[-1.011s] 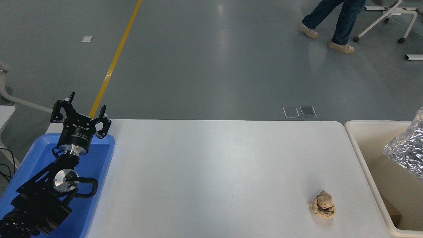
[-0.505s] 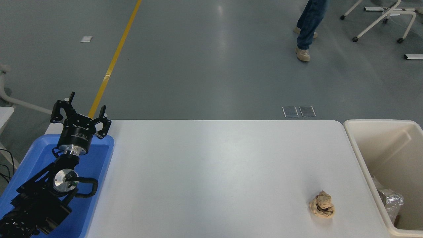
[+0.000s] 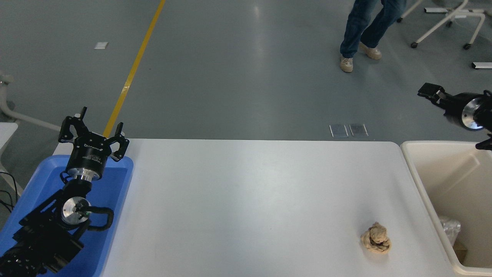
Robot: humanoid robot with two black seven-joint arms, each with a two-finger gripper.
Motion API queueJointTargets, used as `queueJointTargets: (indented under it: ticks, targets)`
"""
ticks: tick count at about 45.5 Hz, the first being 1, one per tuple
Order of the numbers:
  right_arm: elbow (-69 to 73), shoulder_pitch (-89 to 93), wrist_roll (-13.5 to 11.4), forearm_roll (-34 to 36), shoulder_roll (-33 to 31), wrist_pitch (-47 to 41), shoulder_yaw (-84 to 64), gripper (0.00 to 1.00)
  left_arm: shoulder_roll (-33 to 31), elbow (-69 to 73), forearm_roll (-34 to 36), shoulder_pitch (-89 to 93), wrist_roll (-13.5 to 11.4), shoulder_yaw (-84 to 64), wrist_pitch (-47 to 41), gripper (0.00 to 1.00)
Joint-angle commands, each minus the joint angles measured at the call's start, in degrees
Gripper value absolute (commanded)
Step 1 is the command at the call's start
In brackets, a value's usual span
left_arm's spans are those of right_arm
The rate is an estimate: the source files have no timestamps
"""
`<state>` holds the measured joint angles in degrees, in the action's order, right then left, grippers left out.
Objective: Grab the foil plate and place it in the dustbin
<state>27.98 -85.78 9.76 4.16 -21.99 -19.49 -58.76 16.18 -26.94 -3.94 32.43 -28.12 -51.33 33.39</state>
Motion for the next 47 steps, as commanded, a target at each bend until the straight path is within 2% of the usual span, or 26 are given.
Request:
queueJointTargets:
  ticks: [1, 9, 20, 25, 27, 29, 35, 37, 39, 47]
  targets:
    - [8.40, -17.04, 0.00, -0.21, 8.36, -12.23, -3.20, 1.00, -0.01, -0.04, -0.01, 0.00, 0.00, 0.00, 0.01, 0.99]
    - [19.56, -26.62, 0.00, -1.88, 10.65, -18.04, -5.48, 1.00, -0.01, 0.05, -0.01, 0.00, 0.00, 0.09, -0.08, 0.99]
    - [35.55, -37.43, 0.00, -1.88, 10.65, -19.97, -5.57, 1.00, -0.01, 0.05, -0.01, 0.00, 0.00, 0.09, -0.17, 0.99]
    - [40.74, -40.69, -0.53, -1.97, 10.65, -24.97, -5.92, 1.00, -0.01, 0.05, -0.01, 0.00, 0.00, 0.09, -0.17, 0.99]
    - [42.15, -41.65, -1.84, -1.97, 10.65, -25.51, -6.54, 1.00, -0.01, 0.05, -0.01, 0.00, 0.00, 0.09, -0.26, 0.99]
    - [43.03, -42.36, -4.38, -1.79, 10.91, -25.51, -7.33, 1.00, -0.01, 0.05, -0.01, 0.00, 0.00, 0.09, -0.17, 0.99]
    - [43.30, -42.45, -17.21, -1.35, 11.18, -25.51, -9.18, 1.00, -0.01, 0.05, -0.01, 0.00, 0.00, 0.09, -0.26, 0.99]
    - [43.39, -42.36, -20.12, -1.18, 11.18, -25.51, -9.27, 1.00, -0.01, 0.05, -0.01, 0.00, 0.00, 0.09, -0.26, 0.99]
    - [43.65, -42.45, -21.53, -0.91, 11.18, -25.51, -9.00, 1.00, -0.01, 0.05, -0.01, 0.00, 0.00, 0.09, -0.26, 0.99]
    - [44.00, -42.54, -21.45, -0.82, 11.35, -25.51, -8.04, 1.00, -0.01, 0.05, -0.01, 0.00, 0.00, 0.09, -0.26, 0.99]
